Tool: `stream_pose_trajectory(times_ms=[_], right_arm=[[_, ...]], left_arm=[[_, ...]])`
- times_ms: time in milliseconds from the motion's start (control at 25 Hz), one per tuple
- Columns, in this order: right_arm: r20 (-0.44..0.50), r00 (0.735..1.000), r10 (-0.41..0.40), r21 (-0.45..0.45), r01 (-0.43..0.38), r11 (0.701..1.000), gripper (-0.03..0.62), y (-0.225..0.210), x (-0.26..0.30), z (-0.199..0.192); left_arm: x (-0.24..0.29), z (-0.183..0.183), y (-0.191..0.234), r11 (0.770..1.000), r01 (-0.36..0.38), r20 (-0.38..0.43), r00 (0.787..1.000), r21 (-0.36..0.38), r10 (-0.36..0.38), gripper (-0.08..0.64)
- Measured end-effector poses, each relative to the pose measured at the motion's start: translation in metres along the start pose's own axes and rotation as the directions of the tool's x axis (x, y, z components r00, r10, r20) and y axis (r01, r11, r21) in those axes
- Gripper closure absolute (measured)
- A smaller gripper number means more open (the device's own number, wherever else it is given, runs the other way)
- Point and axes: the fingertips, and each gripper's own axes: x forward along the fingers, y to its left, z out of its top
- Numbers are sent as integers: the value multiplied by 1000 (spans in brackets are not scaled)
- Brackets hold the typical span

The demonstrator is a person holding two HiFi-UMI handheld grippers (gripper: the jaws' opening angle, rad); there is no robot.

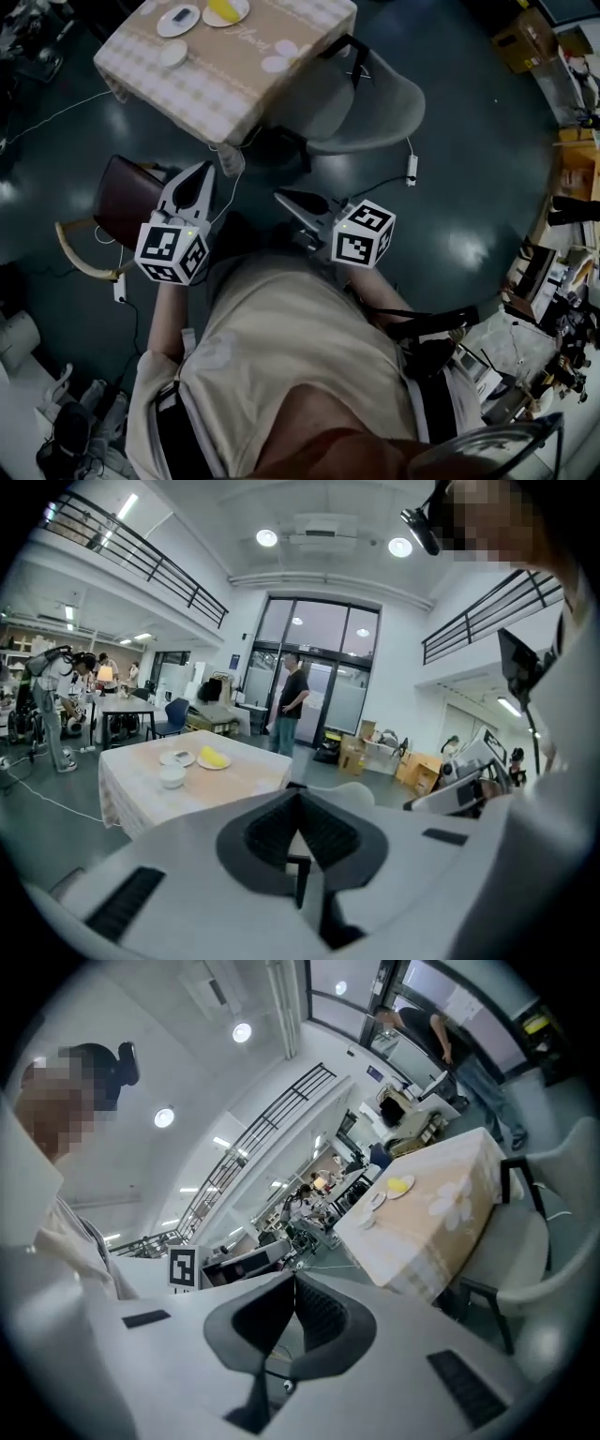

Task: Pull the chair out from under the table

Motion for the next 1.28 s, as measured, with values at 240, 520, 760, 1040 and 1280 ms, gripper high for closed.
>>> stream_pose_trajectory(times_ms=[240,520,760,1040,1280], right_arm=[[31,992,-124,51,123,991,583,-45,-11,12],[41,916,-399,112,393,913,583,-117,-26,53],[69,806,-588,177,570,802,581,-153,-44,70],[39,684,-729,224,705,673,581,-178,-84,66],[38,553,-832,261,798,543,581,-209,-143,76]], left_arm=[[51,-1,-15,993,115,-49,992,37,-113,552],[125,24,-12,955,288,-60,957,70,-284,552],[174,27,-8,900,427,-112,902,85,-418,552],[207,34,-21,843,527,-134,848,107,-513,552],[221,45,-41,816,562,-148,826,135,-544,552]])
